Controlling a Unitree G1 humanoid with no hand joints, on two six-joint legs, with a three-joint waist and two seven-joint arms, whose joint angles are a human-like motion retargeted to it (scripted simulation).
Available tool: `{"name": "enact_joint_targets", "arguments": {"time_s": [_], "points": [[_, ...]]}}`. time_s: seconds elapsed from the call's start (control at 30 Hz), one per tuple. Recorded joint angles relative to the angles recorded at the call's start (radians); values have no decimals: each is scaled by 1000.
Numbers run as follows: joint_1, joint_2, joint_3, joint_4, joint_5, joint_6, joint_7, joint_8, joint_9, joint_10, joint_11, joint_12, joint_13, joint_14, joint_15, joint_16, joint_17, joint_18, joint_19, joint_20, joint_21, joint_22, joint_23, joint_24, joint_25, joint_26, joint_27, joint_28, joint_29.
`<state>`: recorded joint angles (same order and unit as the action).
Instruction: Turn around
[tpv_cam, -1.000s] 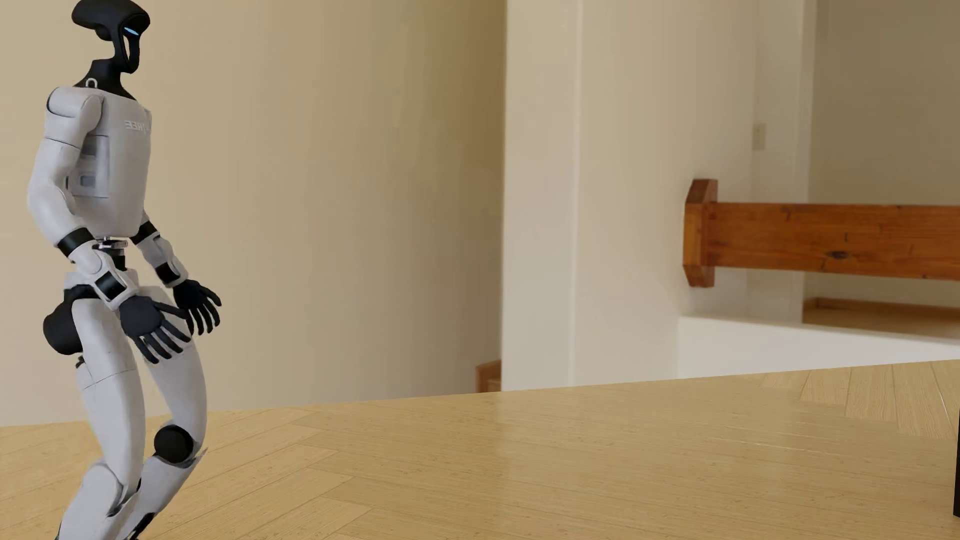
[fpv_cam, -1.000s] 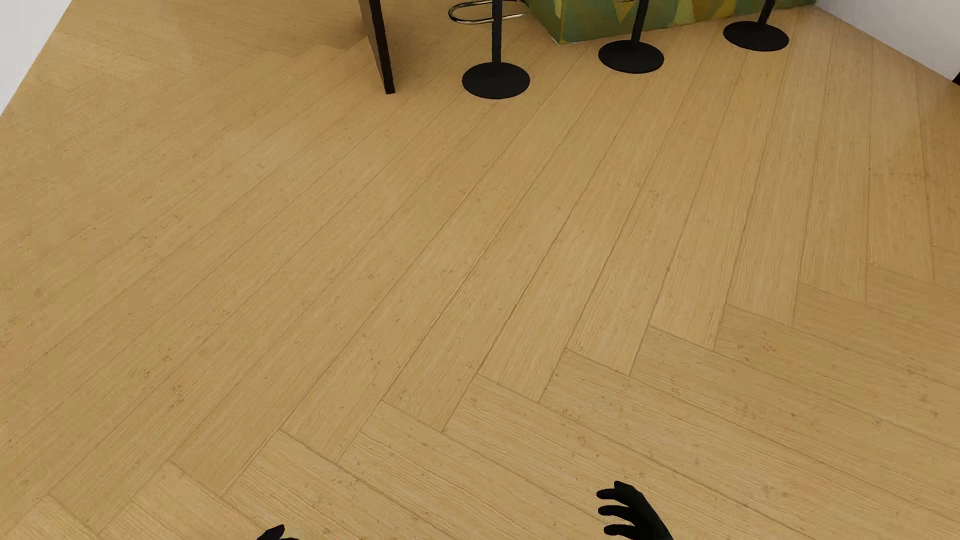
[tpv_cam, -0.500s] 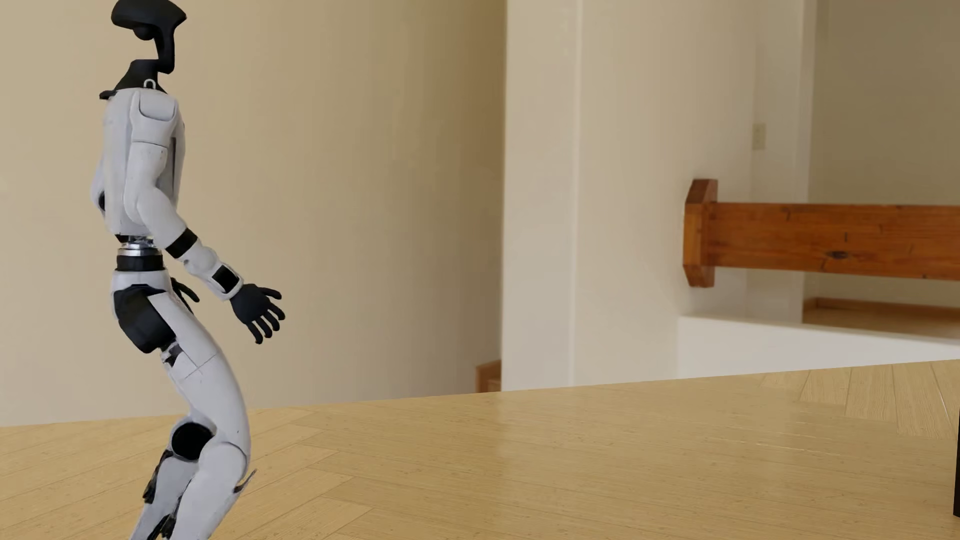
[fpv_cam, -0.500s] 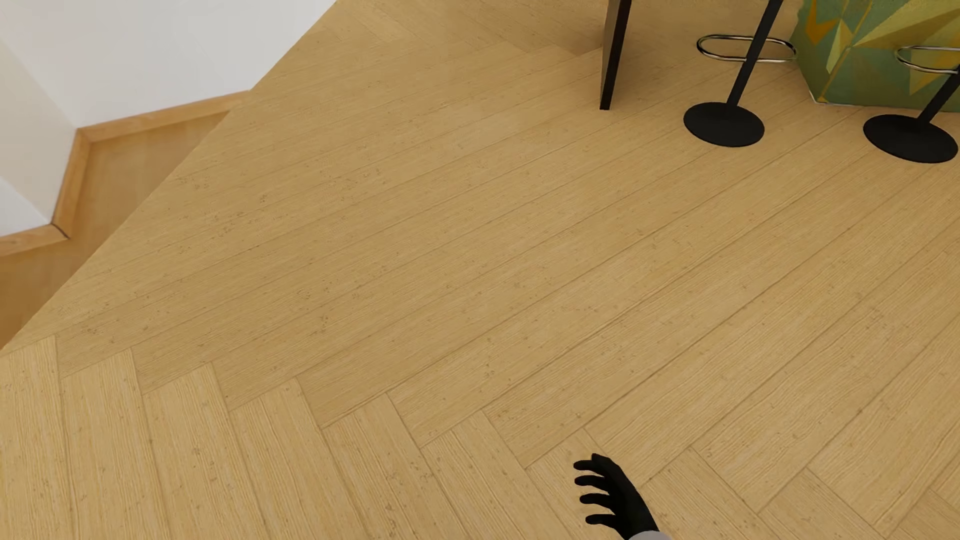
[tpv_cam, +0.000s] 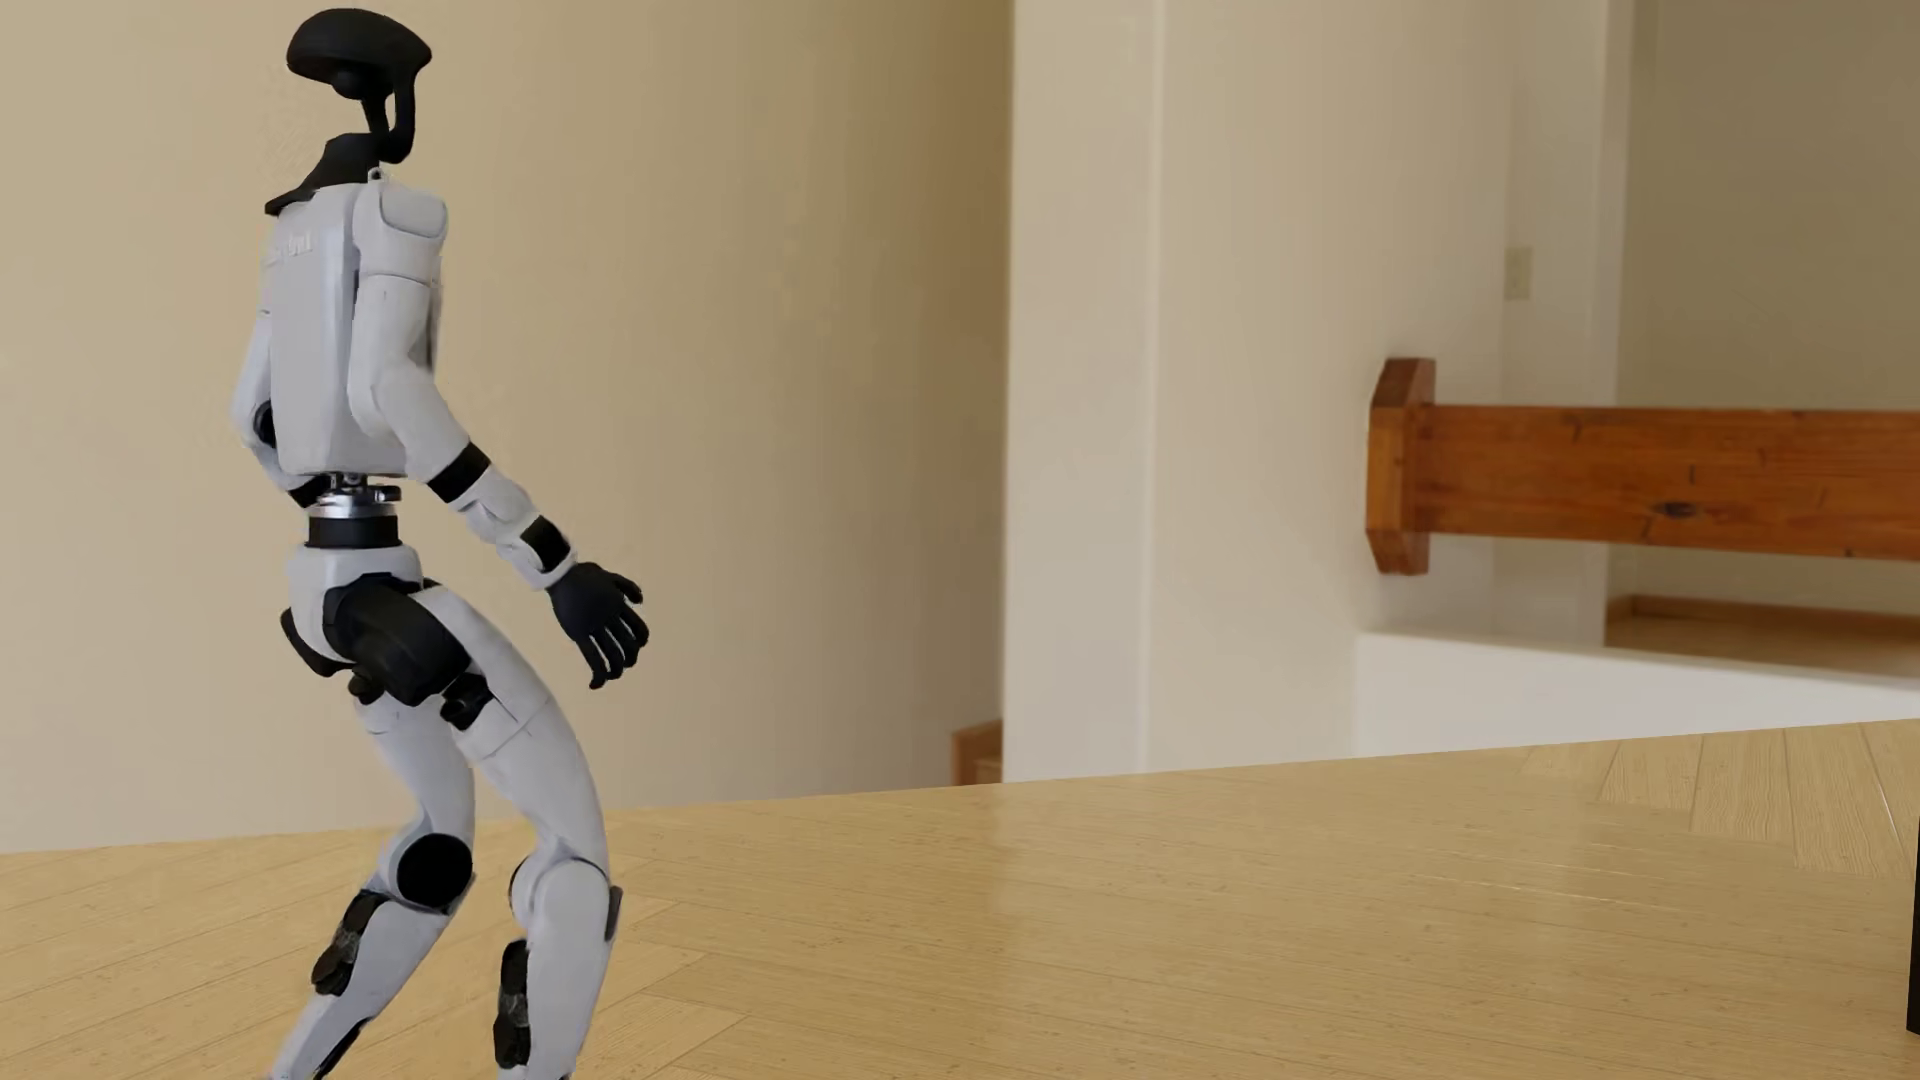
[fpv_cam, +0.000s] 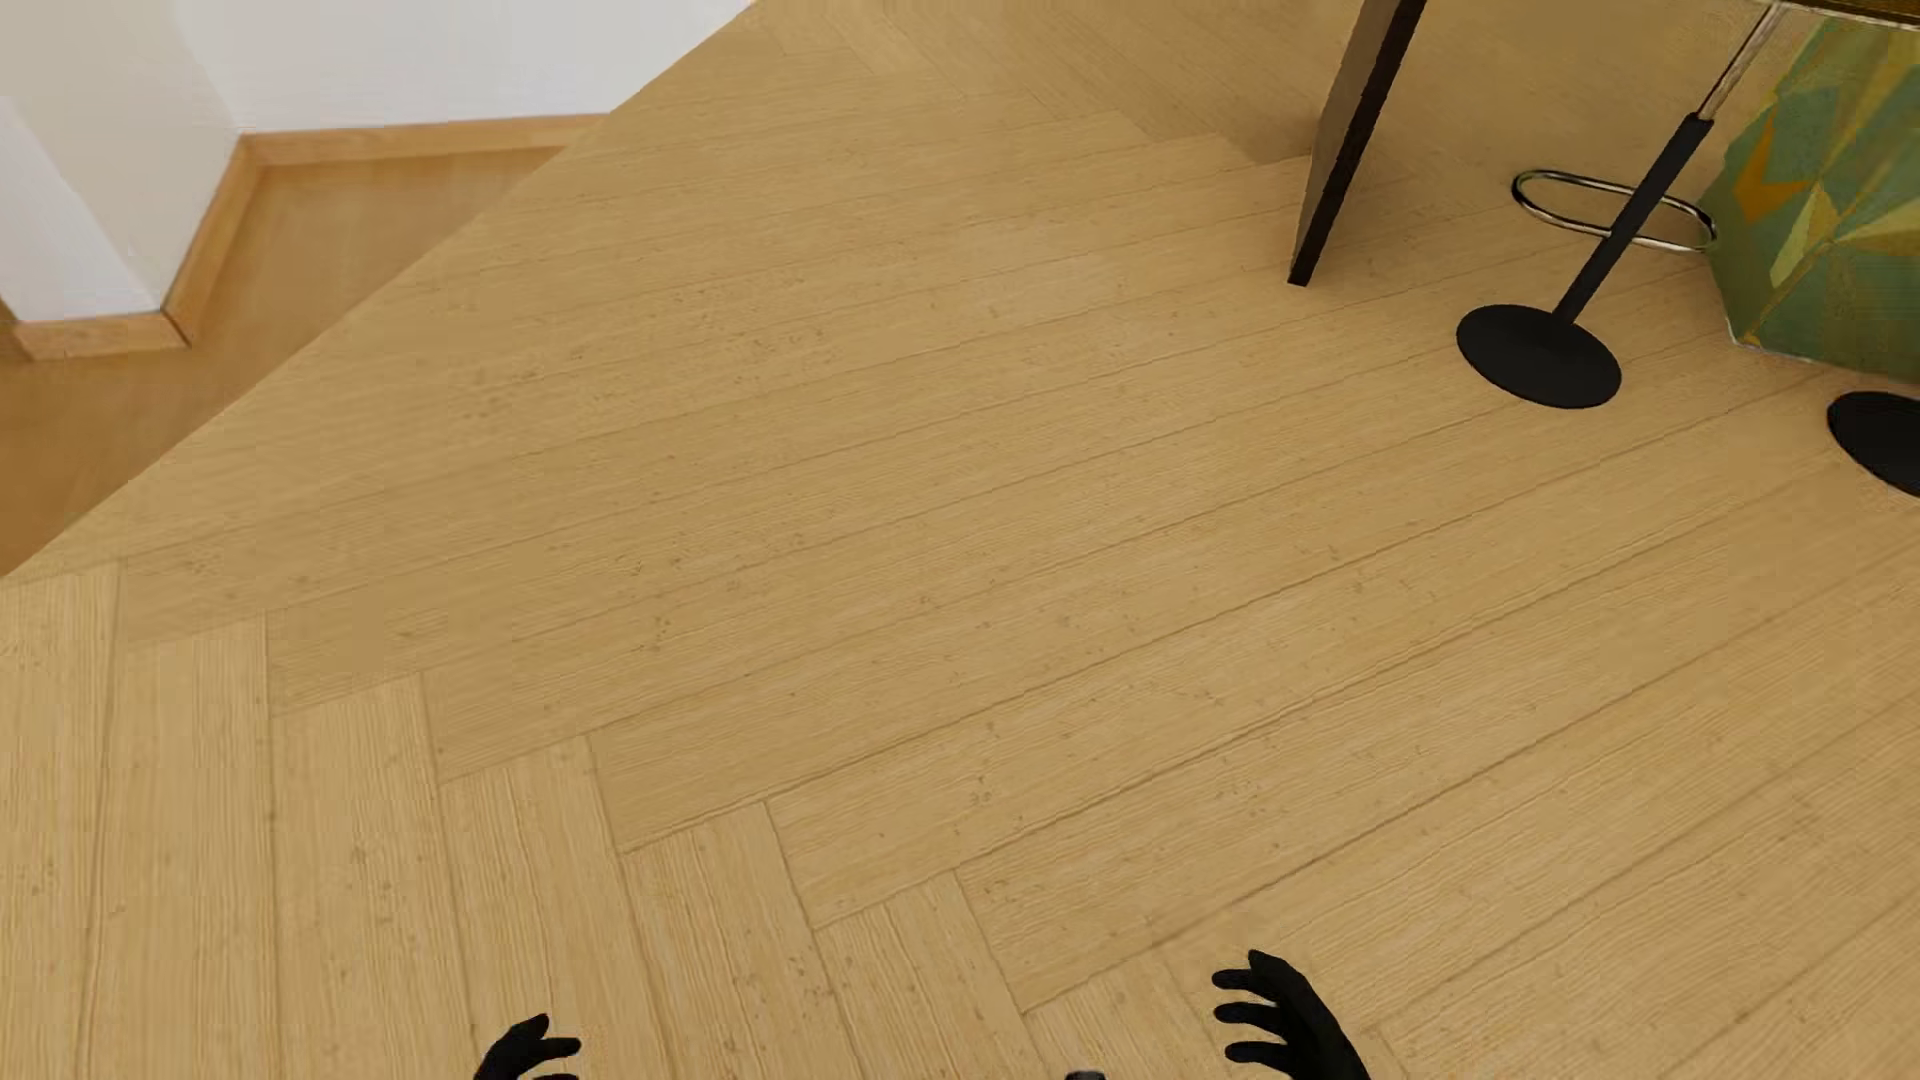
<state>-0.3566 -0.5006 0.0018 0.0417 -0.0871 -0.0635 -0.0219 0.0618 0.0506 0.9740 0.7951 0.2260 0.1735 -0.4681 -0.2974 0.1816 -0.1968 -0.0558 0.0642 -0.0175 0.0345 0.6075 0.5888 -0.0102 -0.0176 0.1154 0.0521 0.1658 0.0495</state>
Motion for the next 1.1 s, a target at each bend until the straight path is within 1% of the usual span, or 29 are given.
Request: {"name": "enact_joint_targets", "arguments": {"time_s": [0.03, 0.07, 0.1, 0.13, 0.2, 0.23, 0.27, 0.3, 0.33, 0.37, 0.4, 0.43, 0.47, 0.5, 0.53, 0.57, 0.6, 0.63, 0.67, 0.7, 0.73, 0.77, 0.8, 0.83, 0.93, 0.97, 1.03, 1.07, 1.1], "points": [[18, 10, -39, 5, 9, 4, -1, 9, -12, -24, -20, -50, 38, -9, 6, -6, 25, -16, 46, -31, 3, -22, 25, -5, 47, 10, 9, -37, -26], [23, 25, -88, 18, 22, 22, -6, 5, -15, -28, -46, -101, 68, -2, 17, -16, 31, -34, 42, -13, 21, -38, 49, -15, 101, 4, 19, -84, -43], [18, 34, -113, 15, 25, 34, -9, 12, -15, -22, -71, -130, 87, 28, 31, -15, 37, -46, 41, -15, 23, -33, 58, -28, 143, -28, 27, -129, -57], [24, 45, -128, 18, 27, 46, -11, 11, -9, -33, -91, -144, 99, 38, 40, 0, 54, -63, 38, -24, 14, -27, 45, -40, 166, -57, 32, -172, -70], [69, 48, -125, 27, 33, 90, -21, 0, -6, -141, -124, -123, 68, -25, 60, -3, 40, -89, 41, -12, 6, -27, 48, -50, 149, -76, 21, -222, -77], [102, 46, -117, 29, 31, 98, -17, -3, -5, -217, -133, -96, 51, -56, 66, 14, 53, -68, 42, -12, 5, -26, 29, -48, 127, -69, 7, -232, -79], [105, 49, -102, 30, 36, 101, -15, -6, -6, -239, -152, -59, 43, -43, 78, 38, 48, 15, 39, -10, 19, -42, 21, -39, 103, -48, -11, -231, -73], [104, 52, -90, 23, 30, 98, -17, -8, -8, -253, -170, -59, 34, -33, 87, 32, 28, 40, 38, -11, 17, -31, 37, -23, 85, -23, -30, -216, -62], [110, 56, -88, 18, 22, 89, -24, -14, -4, -269, -171, -61, 33, -19, 85, 21, 34, 6, 30, -16, 1, -38, 37, -4, 63, -3, -42, -198, -54], [107, 54, -97, 18, 20, 77, -24, -14, -8, -269, -173, -49, 35, -18, 88, 7, 36, -16, 39, -17, 16, -47, 31, 11, 35, 2, -42, -181, -52], [103, 52, -102, 12, 17, 61, -27, -14, -4, -259, -163, -79, 40, -13, 83, -3, 53, 14, 38, -28, 23, -19, 40, 21, 17, -8, -31, -169, -51], [98, 54, -103, 9, 14, 46, -31, -15, 5, -238, -154, -101, 41, -5, 79, -9, 52, 9, 37, -39, 31, -29, 54, 23, 11, -21, -12, -164, -45], [81, 56, -102, 16, 20, 44, -32, -16, 4, -209, -163, -92, 47, 4, 85, -15, 42, -27, 35, -44, 26, -42, 58, 18, 16, -53, 14, -168, -37], [82, 57, -112, 21, 28, 45, -36, -13, 0, -217, -180, -90, 43, 4, 97, -14, 42, -40, 35, -35, 6, -22, 44, 12, 23, -76, 45, -180, -31], [101, 54, -120, 30, 38, 49, -36, -12, -10, -271, -197, -86, 50, -18, 108, 5, 39, -34, 33, -28, 6, -24, 21, 8, 34, -79, 68, -197, -28], [107, 59, -120, 27, 36, 43, -32, -12, -17, -294, -219, -93, 59, -5, 120, 27, 27, 14, 34, -15, 14, -21, 36, 8, 52, -77, 75, -215, -26], [104, 64, -118, 27, 36, 41, -34, -12, -9, -278, -218, -99, 54, 0, 121, 26, 32, -8, 32, -6, 10, -24, 50, 9, 67, -77, 73, -223, -35], [87, 57, -111, 27, 36, 38, -28, -7, -3, -241, -206, -96, 50, 2, 118, 25, 43, -13, 37, -14, 23, -32, 44, 7, 78, -80, 70, -227, -49], [75, 49, -104, 29, 39, 45, -25, -5, -6, -224, -201, -83, 46, -5, 118, 19, 40, 5, 39, -15, 29, -16, 47, 4, 88, -88, 61, -229, -56], [91, 45, -115, 31, 40, 44, -26, -8, 4, -240, -177, -77, 30, -28, 106, 21, 57, 2, 27, -6, 36, 0, 38, -4, 83, -83, 57, -228, -60], [89, 34, -114, 29, 38, 36, -29, -14, 5, -233, -147, -81, 22, -29, 73, 27, 52, 1, -10, -5, 52, -3, 36, -18, 74, -66, 54, -223, -56], [89, 30, -106, 22, 28, 31, -37, -24, 1, -235, -127, -90, 25, -28, 36, 17, 27, 3, -12, -9, 43, -1, 40, -39, 66, -57, 49, -213, -42], [74, 35, -97, 17, 23, 22, -38, -19, 3, -193, -127, -93, 27, -19, 71, 14, 29, -1, 12, -15, 27, -18, 46, -58, 58, -46, 41, -204, -39], [38, 31, -72, 20, 27, 29, -35, -15, -4, -134, -135, -102, 46, -2, 90, 3, 26, -3, 37, -26, 14, -33, 44, -68, 56, -33, 29, -198, -41], [85, 45, -108, 28, 32, 52, -22, -13, -20, -242, -184, -63, 49, -15, 112, 10, 42, 4, 33, -19, 11, -23, 31, -30, 72, -43, 4, -191, -43], [94, 58, -114, 28, 31, 61, -27, -18, -14, -250, -196, -70, 60, -8, 112, 8, 32, 5, 17, -17, 6, -32, 36, -16, 77, -29, -12, -188, -42], [91, 50, -127, 28, 32, 61, -24, -18, -24, -263, -195, -73, 43, 4, 91, 5, 35, 5, -4, -16, -7, -28, 41, -10, 56, -32, 3, -177, -40], [97, 56, -115, 30, 31, 60, -23, -20, -25, -269, -200, -83, 44, 7, 83, 2, 31, 4, 18, -27, -11, -20, 48, -6, 36, -39, 19, -174, -35], [88, 52, -112, 30, 39, 60, -24, -7, -32, -256, -203, -78, 55, 0, 114, 12, 43, 4, 16, -34, -13, -34, 50, 7, 25, -44, 30, -181, -29]]}}
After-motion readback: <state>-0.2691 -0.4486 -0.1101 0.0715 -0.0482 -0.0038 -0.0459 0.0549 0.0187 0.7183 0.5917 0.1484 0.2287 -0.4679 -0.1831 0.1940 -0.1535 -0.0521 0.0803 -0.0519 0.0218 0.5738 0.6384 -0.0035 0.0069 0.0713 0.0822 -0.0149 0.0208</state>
